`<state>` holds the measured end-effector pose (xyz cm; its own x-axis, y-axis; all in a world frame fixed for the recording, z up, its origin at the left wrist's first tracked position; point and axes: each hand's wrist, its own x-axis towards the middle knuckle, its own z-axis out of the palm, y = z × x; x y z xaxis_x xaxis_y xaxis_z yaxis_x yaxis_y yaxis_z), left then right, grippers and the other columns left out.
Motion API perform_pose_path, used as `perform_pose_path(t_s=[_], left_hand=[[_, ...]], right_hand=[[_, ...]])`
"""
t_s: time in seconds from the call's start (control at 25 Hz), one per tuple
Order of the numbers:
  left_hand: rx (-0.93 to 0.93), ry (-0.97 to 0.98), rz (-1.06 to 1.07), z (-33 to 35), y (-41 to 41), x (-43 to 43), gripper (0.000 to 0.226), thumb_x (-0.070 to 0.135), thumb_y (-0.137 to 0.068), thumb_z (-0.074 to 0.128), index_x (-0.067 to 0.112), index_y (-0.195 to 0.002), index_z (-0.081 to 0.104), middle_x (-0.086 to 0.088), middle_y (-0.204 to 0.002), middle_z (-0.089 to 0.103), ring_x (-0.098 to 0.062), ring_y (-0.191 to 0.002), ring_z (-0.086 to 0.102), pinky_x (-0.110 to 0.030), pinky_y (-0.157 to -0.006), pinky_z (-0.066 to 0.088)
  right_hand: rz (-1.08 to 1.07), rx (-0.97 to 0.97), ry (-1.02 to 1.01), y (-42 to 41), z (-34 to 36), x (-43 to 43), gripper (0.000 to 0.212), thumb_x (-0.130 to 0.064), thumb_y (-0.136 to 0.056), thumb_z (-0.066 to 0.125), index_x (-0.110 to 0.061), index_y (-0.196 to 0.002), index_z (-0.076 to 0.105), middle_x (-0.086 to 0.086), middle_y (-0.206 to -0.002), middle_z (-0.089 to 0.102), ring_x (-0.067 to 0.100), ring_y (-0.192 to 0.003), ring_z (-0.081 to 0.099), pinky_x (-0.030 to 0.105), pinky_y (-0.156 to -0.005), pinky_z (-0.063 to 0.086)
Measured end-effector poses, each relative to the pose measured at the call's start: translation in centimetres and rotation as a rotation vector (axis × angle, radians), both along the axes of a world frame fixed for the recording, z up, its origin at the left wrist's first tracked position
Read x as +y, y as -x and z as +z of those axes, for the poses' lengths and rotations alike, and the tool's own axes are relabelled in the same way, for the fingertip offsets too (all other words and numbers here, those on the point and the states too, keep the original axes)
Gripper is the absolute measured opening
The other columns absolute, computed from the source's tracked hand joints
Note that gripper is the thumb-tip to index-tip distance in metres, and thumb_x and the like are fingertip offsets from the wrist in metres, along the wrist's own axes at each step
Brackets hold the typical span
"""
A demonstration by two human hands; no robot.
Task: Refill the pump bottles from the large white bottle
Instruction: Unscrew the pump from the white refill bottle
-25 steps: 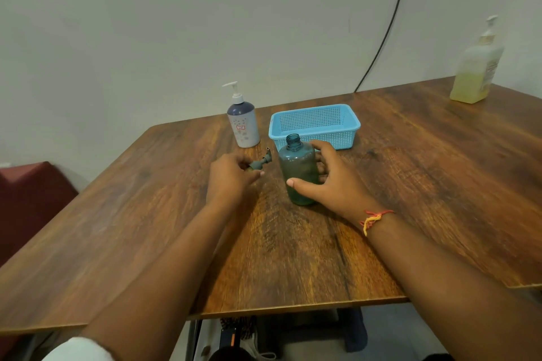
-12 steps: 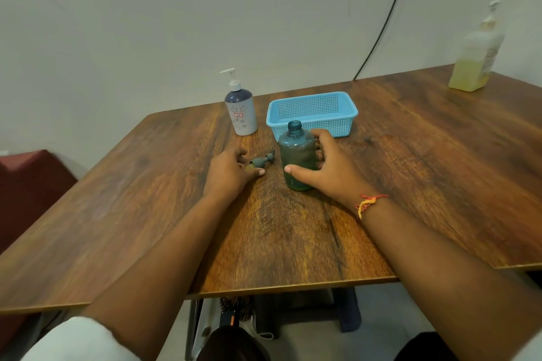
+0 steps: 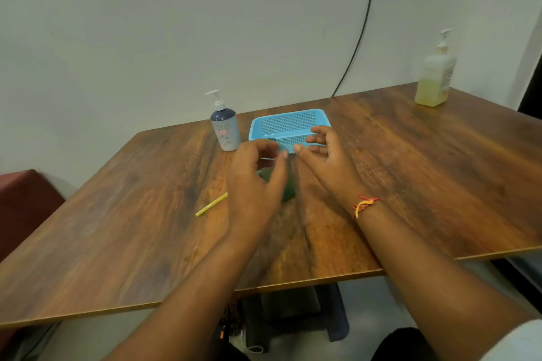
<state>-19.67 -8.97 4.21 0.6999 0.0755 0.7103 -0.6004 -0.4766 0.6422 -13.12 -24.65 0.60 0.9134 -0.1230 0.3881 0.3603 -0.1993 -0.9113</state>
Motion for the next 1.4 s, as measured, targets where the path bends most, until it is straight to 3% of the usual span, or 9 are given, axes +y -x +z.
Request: perform_pose_path(t_s=[0.16,0.32,0.52,0.6,0.68,0.92,1.2,1.28,1.4], left_hand=[[0.223,0.049,-0.153,0.3,-1.8,-7.4,0.017,0.022,-0.092,0.072,0.025,-0.104,0.06,0.015,-0.099,0.063,0.0,-0.093,0.062,-0.01,-0.076,0.051],[0.462,0.038,-0.232,-0.4,-6.0,-14.1,0.022,0.029,-0.092,0.072,0.024,-0.11,0.06,0.012,-0.102,0.065,-0.003,-0.094,0.062,-0.013,-0.077,0.049],[0.603,0.005,-0.316,-0.8,-11.6,-21.7,0.038,0.034,-0.091,0.073,0.017,-0.122,0.058,0.005,-0.113,0.061,-0.01,-0.104,0.059,-0.012,-0.072,0.041],[0.642,0.003,-0.342,-1.4,-13.9,-24.7,0.045,0.036,-0.091,0.073,0.016,-0.128,0.056,0.003,-0.118,0.06,-0.011,-0.106,0.057,-0.016,-0.078,0.046],[0.66,0.011,-0.348,-2.5,-16.2,-27.4,0.049,0.037,-0.09,0.074,0.015,-0.131,0.055,0.0,-0.123,0.06,-0.013,-0.109,0.058,-0.024,-0.09,0.05],[0.619,-0.047,-0.285,-5.2,-23.5,-35.3,0.055,0.035,-0.088,0.076,0.016,-0.135,0.054,-0.001,-0.13,0.059,-0.017,-0.118,0.058,-0.034,-0.103,0.051],[0.49,-0.11,-0.224,-6.5,-30.3,-40.2,0.062,0.024,-0.087,0.074,0.009,-0.142,0.049,-0.008,-0.14,0.055,-0.022,-0.129,0.052,-0.037,-0.11,0.046],[0.48,-0.121,-0.201,-7.0,-31.2,-40.8,0.064,0.021,-0.085,0.072,0.007,-0.142,0.048,-0.01,-0.139,0.055,-0.024,-0.128,0.053,-0.038,-0.11,0.046],[0.468,-0.112,-0.19,-6.9,-31.6,-41.0,0.062,0.02,-0.081,0.072,0.006,-0.138,0.052,-0.01,-0.133,0.058,-0.024,-0.123,0.055,-0.039,-0.107,0.048]], right_hand=[[-0.292,-0.031,0.062,0.6,0.9,-7.4,0.053,-0.047,-0.089,0.071,-0.024,-0.131,0.05,-0.007,-0.119,0.059,0.006,-0.109,0.059,0.029,-0.094,0.053],[-0.508,0.094,0.212,-0.2,1.0,-15.3,0.056,-0.058,-0.086,0.067,-0.026,-0.128,0.048,-0.003,-0.124,0.057,0.016,-0.111,0.058,0.037,-0.091,0.053],[-0.612,0.22,0.291,-3.8,1.7,-22.8,0.069,-0.059,-0.083,0.07,-0.017,-0.134,0.047,0.006,-0.132,0.056,0.025,-0.119,0.057,0.041,-0.099,0.049],[-0.626,0.257,0.287,-5.8,1.8,-25.6,0.072,-0.058,-0.083,0.071,-0.016,-0.136,0.046,0.008,-0.134,0.056,0.026,-0.12,0.057,0.038,-0.098,0.049],[-0.631,0.29,0.281,-7.7,1.6,-28.0,0.075,-0.057,-0.083,0.072,-0.014,-0.138,0.046,0.008,-0.137,0.054,0.027,-0.121,0.056,0.036,-0.096,0.047],[-0.685,0.37,0.277,-14.7,-0.9,-34.3,0.087,-0.055,-0.08,0.076,-0.01,-0.145,0.039,0.013,-0.146,0.048,0.032,-0.128,0.052,0.037,-0.097,0.046],[-0.707,0.293,0.4,-22.4,-2.1,-37.7,0.081,-0.051,-0.073,0.082,-0.007,-0.132,0.047,0.007,-0.126,0.058,0.025,-0.112,0.059,0.028,-0.07,0.039],[-0.683,0.26,0.379,-24.4,-2.0,-38.3,0.083,-0.049,-0.071,0.084,-0.008,-0.131,0.046,0.003,-0.124,0.059,0.02,-0.11,0.058,0.028,-0.073,0.041],[-0.638,0.259,0.329,-26.1,-1.8,-39.1,0.084,-0.045,-0.072,0.085,-0.009,-0.134,0.041,0.009,-0.136,0.056,0.028,-0.122,0.056,0.034,-0.087,0.048]])
